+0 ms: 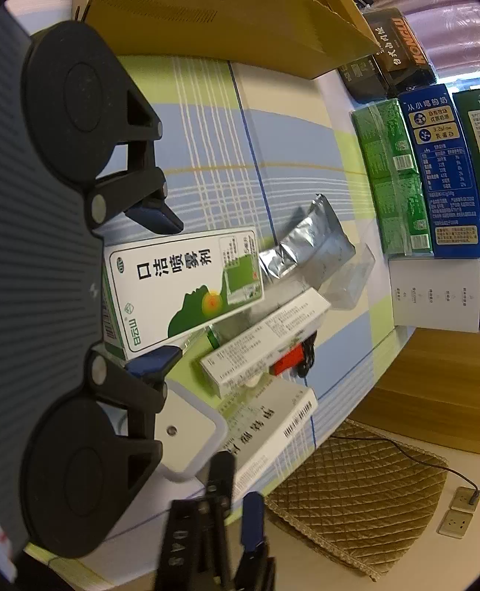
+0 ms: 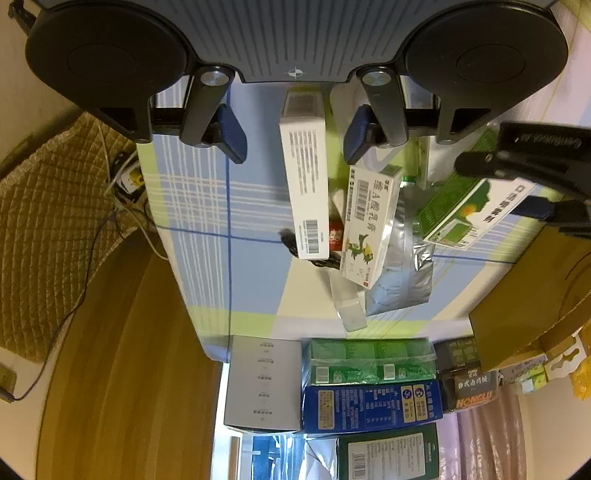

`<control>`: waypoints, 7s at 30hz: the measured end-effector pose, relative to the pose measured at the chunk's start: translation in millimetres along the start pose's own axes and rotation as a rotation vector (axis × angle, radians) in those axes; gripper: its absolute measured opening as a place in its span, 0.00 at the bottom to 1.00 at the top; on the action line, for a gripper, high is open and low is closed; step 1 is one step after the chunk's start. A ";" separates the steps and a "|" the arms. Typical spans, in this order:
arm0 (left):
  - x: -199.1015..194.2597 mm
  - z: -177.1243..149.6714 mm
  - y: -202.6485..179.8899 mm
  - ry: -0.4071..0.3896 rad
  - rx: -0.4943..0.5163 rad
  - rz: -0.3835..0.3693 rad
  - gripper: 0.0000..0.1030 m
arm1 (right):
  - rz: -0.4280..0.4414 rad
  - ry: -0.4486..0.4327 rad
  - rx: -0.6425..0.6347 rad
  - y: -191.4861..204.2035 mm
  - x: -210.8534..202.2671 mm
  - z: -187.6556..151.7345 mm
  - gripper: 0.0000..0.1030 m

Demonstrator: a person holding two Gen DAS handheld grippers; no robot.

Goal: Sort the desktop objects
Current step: 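Grasp the green-white medicine box with the left tool while the right tool grasps the long white box, then carry both held boxes over the open cardboard box, then open the left tool and the right tool to drop boxes into the cardboard box, then return both tools to the remaining items on the table, then grasp the white square night-light with the right tool while the left tool grasps the clear plastic tray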

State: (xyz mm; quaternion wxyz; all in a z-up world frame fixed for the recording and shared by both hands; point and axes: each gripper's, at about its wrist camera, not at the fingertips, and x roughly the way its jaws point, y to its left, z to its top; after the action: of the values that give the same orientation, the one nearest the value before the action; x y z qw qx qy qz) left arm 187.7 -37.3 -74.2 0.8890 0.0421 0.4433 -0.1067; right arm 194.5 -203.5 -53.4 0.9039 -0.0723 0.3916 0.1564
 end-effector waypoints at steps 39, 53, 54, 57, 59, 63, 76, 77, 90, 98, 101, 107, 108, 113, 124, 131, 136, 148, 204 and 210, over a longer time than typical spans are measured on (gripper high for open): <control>-38.3 -93.9 39.8 0.043 -0.024 0.047 0.51 | -0.097 0.147 0.100 23.6 -37.3 -50.5 0.31; -27.2 -84.7 46.6 0.044 -0.019 0.064 0.51 | -0.104 0.151 0.112 18.7 -25.2 -44.1 0.34; -26.6 -84.7 46.3 0.052 -0.020 0.064 0.50 | -0.101 0.155 0.108 18.8 -25.0 -44.9 0.28; -29.0 -86.2 44.6 0.056 -0.013 0.070 0.49 | -0.107 0.141 0.110 20.4 -31.3 -47.2 0.22; -34.4 -88.6 43.2 0.049 -0.006 0.070 0.49 | -0.107 0.121 0.115 22.4 -40.1 -48.5 0.21; -49.1 -91.7 41.4 0.036 -0.014 0.063 0.49 | -0.102 0.090 0.129 28.7 -58.9 -48.6 0.21; -118.3 -75.5 39.5 -0.078 -0.040 0.038 0.49 | -0.036 -0.028 0.091 73.3 -126.3 -20.5 0.21; -124.2 -74.4 41.4 -0.087 -0.043 0.041 0.49 | -0.028 -0.033 0.085 77.7 -129.2 -18.1 0.21; -189.8 -77.1 84.2 -0.169 -0.096 0.117 0.49 | 0.066 -0.076 0.014 146.5 -144.7 1.9 0.21; -213.9 -81.7 104.2 -0.196 -0.118 0.144 0.49 | 0.106 -0.096 -0.032 181.1 -145.2 13.2 0.21; -221.1 -82.8 113.9 -0.202 -0.125 0.149 0.49 | 0.117 -0.095 -0.049 191.8 -141.2 18.2 0.21; -229.3 -80.7 142.8 -0.209 -0.134 0.186 0.49 | 0.149 -0.100 -0.094 220.6 -127.3 38.5 0.21; -230.5 -79.8 149.5 -0.210 -0.136 0.195 0.49 | 0.157 -0.101 -0.103 226.6 -124.2 42.7 0.21; -237.4 -72.1 186.4 -0.219 -0.158 0.243 0.49 | 0.213 -0.102 -0.153 261.2 -106.1 67.0 0.21; -224.1 -22.3 282.4 -0.223 -0.168 0.314 0.49 | 0.383 -0.067 -0.106 329.4 -32.2 146.8 0.21; -163.9 -13.5 315.4 -0.162 -0.180 0.278 0.49 | 0.430 0.015 -0.028 337.5 34.1 158.0 0.21; -132.6 -16.1 327.0 -0.129 -0.198 0.266 0.49 | 0.428 0.043 -0.041 346.0 55.4 157.1 0.22; -157.9 -27.6 328.8 -0.182 -0.247 0.306 0.57 | 0.431 0.016 -0.045 350.6 59.9 148.9 0.54; -74.2 -50.3 21.3 -0.123 0.143 -0.048 0.90 | 0.007 -0.023 -0.143 56.8 -49.5 -59.1 0.86; -51.0 -45.3 22.0 -0.103 0.162 -0.077 0.90 | 0.010 -0.020 -0.195 61.5 -28.8 -51.3 0.86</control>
State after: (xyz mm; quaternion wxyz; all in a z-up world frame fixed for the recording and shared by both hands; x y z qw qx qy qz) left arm 127.7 -0.4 -61.4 0.8996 0.0911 0.3880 -0.1783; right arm 119.9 -165.1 -68.0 0.8957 -0.1564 0.3658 0.1987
